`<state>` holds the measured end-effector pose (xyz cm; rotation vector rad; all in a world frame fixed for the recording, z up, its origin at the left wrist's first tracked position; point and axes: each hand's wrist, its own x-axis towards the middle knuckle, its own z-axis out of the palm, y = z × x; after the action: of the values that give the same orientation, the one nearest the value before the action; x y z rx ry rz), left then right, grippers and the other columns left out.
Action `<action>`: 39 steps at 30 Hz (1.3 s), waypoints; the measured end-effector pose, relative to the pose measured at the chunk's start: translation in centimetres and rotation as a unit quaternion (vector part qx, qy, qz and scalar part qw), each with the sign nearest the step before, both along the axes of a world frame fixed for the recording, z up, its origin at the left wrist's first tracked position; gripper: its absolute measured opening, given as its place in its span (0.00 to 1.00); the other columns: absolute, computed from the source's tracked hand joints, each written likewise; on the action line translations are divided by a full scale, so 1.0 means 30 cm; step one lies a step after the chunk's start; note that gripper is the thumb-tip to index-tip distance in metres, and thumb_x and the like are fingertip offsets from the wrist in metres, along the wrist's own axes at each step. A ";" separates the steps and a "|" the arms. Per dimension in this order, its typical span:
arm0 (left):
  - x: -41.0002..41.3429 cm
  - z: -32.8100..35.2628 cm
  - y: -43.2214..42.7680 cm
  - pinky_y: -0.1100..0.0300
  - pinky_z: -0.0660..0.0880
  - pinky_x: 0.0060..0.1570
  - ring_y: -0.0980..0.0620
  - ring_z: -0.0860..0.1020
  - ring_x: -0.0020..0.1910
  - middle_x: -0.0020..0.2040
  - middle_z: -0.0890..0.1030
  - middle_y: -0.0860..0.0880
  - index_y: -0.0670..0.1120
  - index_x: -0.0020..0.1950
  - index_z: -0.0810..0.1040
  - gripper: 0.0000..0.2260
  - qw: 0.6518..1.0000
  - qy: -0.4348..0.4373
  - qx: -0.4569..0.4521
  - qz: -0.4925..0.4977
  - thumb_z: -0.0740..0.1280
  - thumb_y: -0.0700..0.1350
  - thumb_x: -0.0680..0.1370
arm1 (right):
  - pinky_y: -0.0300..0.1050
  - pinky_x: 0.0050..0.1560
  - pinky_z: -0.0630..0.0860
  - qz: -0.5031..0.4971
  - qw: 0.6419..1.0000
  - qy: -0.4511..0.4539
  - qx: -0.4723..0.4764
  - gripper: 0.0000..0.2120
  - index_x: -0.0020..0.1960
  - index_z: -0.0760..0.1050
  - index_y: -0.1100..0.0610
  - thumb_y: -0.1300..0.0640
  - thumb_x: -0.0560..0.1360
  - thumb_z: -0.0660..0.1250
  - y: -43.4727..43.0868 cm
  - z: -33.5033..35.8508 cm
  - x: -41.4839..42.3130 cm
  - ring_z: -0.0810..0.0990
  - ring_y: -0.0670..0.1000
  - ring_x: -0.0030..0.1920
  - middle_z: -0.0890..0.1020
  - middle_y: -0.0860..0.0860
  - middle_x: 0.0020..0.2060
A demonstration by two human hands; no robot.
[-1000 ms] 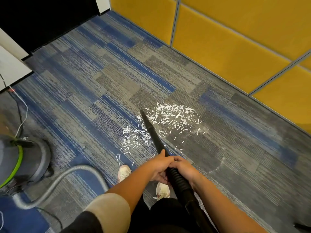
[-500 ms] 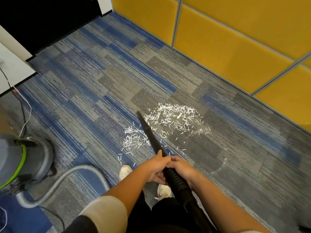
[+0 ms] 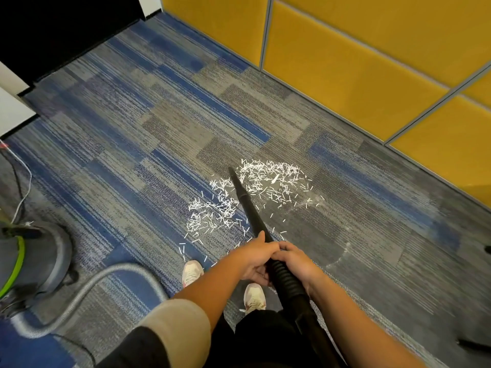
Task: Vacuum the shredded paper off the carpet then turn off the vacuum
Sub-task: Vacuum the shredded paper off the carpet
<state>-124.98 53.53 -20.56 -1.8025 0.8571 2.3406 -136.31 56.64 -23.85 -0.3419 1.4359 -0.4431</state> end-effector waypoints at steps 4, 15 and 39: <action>-0.008 -0.006 -0.001 0.46 0.78 0.51 0.50 0.76 0.35 0.48 0.76 0.41 0.55 0.77 0.39 0.32 1.000 -0.004 0.003 0.001 0.57 0.47 0.80 | 0.44 0.26 0.77 -0.008 1.000 -0.020 0.007 0.12 0.57 0.69 0.61 0.70 0.74 0.60 -0.005 0.009 -0.004 0.77 0.54 0.25 0.78 0.60 0.32; 0.113 -0.018 0.024 0.56 0.78 0.31 0.52 0.74 0.25 0.32 0.74 0.45 0.41 0.58 0.70 0.10 0.997 -0.040 0.021 0.060 0.57 0.44 0.79 | 0.42 0.26 0.76 0.059 0.998 -0.029 0.012 0.13 0.57 0.71 0.60 0.70 0.74 0.62 -0.028 0.015 0.115 0.77 0.53 0.28 0.78 0.59 0.36; -0.071 -0.033 -0.075 0.56 0.79 0.33 0.51 0.75 0.27 0.34 0.75 0.46 0.44 0.51 0.72 0.06 0.995 -0.049 0.005 0.083 0.59 0.44 0.77 | 0.43 0.31 0.77 0.023 1.000 0.013 0.004 0.13 0.56 0.73 0.57 0.70 0.74 0.62 -0.121 0.061 -0.057 0.78 0.53 0.32 0.79 0.58 0.37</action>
<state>-127.11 51.27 -21.55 -2.0379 0.7062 2.3219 -138.02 53.02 -22.03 -0.3749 1.4511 -0.3963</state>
